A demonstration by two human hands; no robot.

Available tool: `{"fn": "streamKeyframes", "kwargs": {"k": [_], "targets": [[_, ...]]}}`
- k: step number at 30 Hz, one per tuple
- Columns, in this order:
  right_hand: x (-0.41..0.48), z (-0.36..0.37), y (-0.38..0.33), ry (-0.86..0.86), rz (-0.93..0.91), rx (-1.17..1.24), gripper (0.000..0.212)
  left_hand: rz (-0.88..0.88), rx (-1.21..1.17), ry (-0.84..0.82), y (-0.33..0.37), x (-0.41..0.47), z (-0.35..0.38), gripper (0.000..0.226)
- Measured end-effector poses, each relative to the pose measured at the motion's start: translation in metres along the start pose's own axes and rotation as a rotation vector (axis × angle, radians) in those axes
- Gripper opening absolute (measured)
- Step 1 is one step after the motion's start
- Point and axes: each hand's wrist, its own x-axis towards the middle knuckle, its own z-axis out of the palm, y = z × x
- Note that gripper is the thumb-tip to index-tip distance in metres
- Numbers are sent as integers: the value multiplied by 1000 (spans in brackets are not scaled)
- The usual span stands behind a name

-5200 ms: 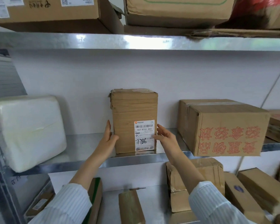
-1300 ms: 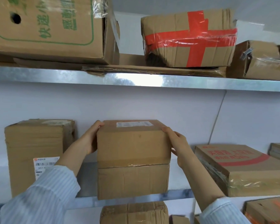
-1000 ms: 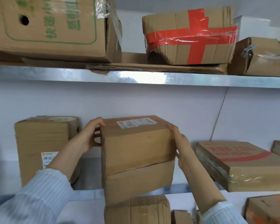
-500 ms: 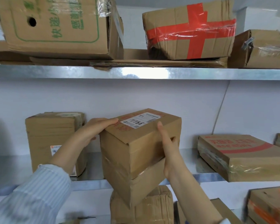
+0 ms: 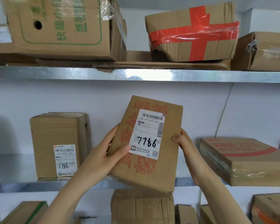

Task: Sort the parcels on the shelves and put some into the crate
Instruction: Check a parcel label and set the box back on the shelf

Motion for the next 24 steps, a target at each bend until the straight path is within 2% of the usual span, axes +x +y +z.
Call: {"fn": "streamKeyframes", "kwargs": {"k": [1, 3, 11, 16, 20, 24], "targets": [[-6, 3, -4, -8, -38, -22, 58, 29, -19, 23, 0, -4, 3, 62], [-14, 0, -11, -14, -63, -43, 55, 72, -38, 58, 1, -11, 9, 63], [-23, 7, -16, -130, -173, -112, 66, 116, -69, 203, -20, -42, 20, 76], [-21, 13, -15, -118, -236, -142, 75, 153, 4, 253, -37, -46, 20, 80], [-12, 25, 6, -105, -180, -148, 84, 99, 38, 235, -66, -32, 26, 79], [-6, 32, 32, -75, -112, -69, 83, 45, 31, 187, -93, -18, 34, 80]]}}
